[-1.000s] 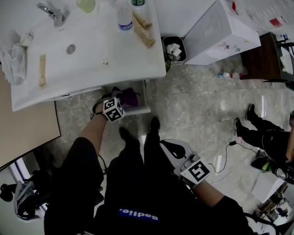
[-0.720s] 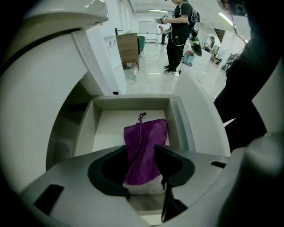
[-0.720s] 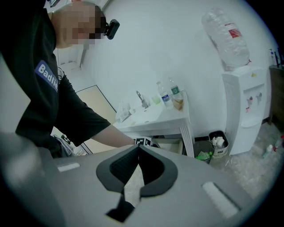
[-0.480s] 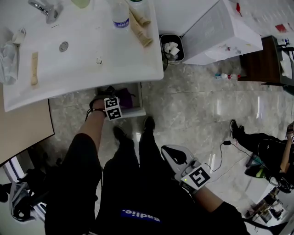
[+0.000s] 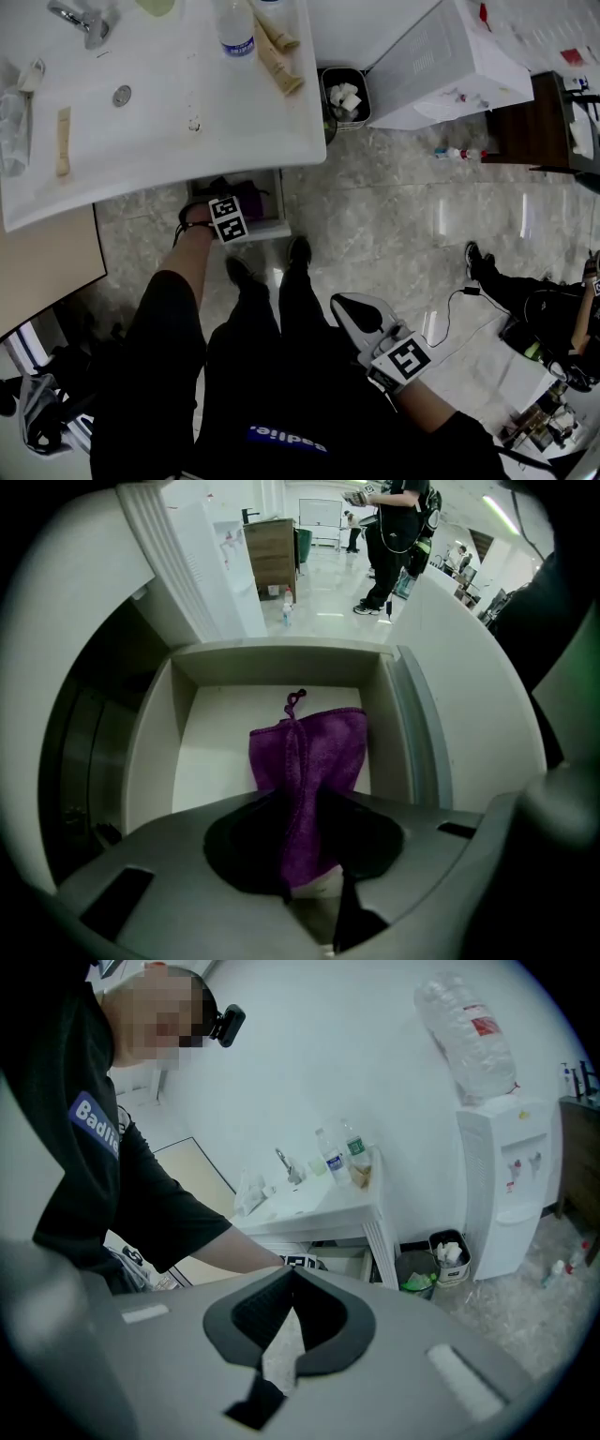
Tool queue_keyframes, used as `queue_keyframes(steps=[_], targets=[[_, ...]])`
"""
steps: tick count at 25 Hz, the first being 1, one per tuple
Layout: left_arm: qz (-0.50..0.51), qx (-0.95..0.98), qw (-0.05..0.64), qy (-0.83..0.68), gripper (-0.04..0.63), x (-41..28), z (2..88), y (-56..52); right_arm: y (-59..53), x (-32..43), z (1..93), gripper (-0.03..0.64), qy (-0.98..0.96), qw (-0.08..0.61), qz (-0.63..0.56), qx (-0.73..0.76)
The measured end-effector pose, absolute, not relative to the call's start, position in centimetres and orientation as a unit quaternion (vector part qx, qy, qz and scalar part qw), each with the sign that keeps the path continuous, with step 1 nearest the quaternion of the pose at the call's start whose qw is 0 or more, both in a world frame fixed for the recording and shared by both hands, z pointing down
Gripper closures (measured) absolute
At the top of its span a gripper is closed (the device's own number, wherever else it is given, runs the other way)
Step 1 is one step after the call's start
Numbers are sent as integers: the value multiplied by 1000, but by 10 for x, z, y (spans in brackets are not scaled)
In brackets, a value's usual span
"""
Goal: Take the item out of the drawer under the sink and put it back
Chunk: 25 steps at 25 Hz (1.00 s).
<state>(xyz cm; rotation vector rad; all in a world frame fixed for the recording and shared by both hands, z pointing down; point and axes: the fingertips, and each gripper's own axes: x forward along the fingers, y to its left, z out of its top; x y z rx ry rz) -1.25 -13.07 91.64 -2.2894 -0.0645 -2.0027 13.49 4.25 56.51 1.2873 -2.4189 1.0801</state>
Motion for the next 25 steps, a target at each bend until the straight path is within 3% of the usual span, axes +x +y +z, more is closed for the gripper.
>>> queue_keyframes(steps=[12,25], targets=[[-616,-786,28,45,499,-9,828,-128,27,122,524,615,-837,64,333,430],[-468,-859,-40,203,499,-13,662,-124,3,121,449,615,-857,45,252,448]])
